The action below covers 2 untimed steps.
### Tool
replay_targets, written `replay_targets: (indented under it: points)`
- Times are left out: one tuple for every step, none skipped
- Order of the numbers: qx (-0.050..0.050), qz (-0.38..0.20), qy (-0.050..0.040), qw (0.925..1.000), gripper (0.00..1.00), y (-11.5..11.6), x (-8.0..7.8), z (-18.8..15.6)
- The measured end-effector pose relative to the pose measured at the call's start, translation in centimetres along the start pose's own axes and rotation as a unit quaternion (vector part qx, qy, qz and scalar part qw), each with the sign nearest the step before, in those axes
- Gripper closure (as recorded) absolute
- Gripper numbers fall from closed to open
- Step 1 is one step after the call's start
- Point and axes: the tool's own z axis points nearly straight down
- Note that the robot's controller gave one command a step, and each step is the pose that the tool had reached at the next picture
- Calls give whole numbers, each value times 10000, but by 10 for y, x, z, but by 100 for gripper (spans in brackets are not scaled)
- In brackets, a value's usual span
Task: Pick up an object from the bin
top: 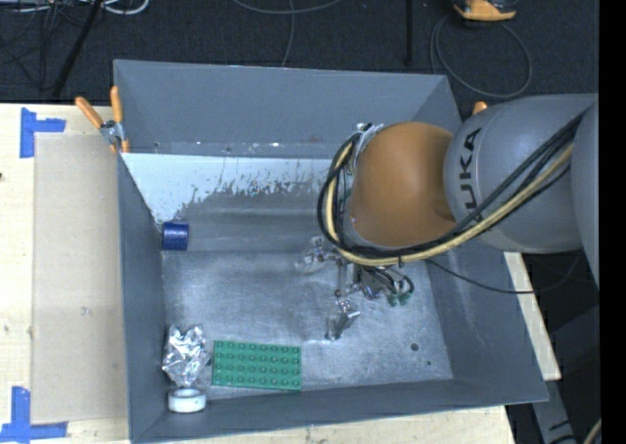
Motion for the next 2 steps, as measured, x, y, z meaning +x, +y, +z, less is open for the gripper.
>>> replay_targets:
  points:
    - [20, -701, 36, 9975, 0, 75, -24, 57]
    - [-6, -2454, -13, 9694, 0, 47, 24, -56]
